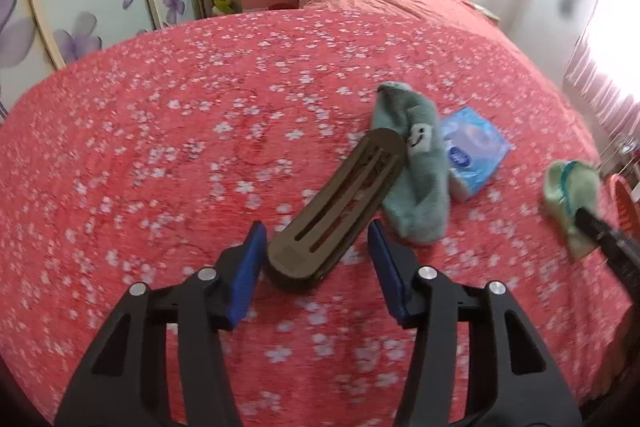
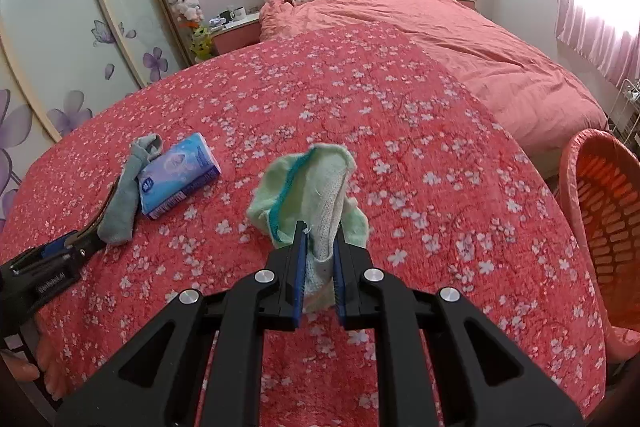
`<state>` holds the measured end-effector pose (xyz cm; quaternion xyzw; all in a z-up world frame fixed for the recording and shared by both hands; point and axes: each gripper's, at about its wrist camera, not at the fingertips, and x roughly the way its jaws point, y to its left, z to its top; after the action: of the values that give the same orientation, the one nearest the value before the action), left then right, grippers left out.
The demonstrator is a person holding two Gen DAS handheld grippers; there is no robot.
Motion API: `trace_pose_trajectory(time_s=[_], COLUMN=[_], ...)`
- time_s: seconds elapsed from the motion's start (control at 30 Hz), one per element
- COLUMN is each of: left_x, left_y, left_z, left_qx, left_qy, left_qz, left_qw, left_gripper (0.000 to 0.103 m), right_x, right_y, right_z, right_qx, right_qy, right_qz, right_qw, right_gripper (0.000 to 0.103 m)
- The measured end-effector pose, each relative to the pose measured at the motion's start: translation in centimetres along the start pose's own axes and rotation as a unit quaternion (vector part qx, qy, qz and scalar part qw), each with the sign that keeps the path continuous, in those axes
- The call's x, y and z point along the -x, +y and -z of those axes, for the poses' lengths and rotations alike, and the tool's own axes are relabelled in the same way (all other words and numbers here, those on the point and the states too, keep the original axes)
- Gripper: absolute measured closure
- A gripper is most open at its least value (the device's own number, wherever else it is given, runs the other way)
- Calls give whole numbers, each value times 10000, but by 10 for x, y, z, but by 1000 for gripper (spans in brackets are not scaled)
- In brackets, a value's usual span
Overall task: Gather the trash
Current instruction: 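Grasp the mint green cloth with the right tool, then grasp the brown slotted comb with the left tool while the right tool holds the green cloth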
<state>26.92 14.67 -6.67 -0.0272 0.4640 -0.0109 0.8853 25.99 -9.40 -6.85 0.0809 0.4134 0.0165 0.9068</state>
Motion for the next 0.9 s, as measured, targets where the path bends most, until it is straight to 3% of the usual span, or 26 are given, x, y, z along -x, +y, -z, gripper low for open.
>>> trace_pose_trajectory(time_s=[0.37,0.4,0.6,0.73,0.83,0.9], left_x=[-10,-11,-9,-7,-6,-7], left_y=[-30,-32,-6,22,31,29], left_z=[-3,-4,-11,-14,-14,-14], left_qx=[-289,-308,239,620,686,653], left_qy=[-82,-110,-97,-74,-129,-165], left_qz=[-280,-338,-541,-328,-204,-147], left_qw=[9992,9989,9982,9975,9974,9976], left_gripper=[53,59,69,68,56,56], right_x=[-2,-2,-1,-2,-1,-1], right_y=[3,3,2,0,-1,-1], right_z=[6,6,7,7,7,6], right_qx=[157,149,140,88,87,83], right_qy=[-92,-91,-93,-84,-80,-74], right_qz=[145,142,132,90,86,82], right_qw=[9997,9997,9998,9999,9999,9999], right_gripper=[91,91,91,91,91,91])
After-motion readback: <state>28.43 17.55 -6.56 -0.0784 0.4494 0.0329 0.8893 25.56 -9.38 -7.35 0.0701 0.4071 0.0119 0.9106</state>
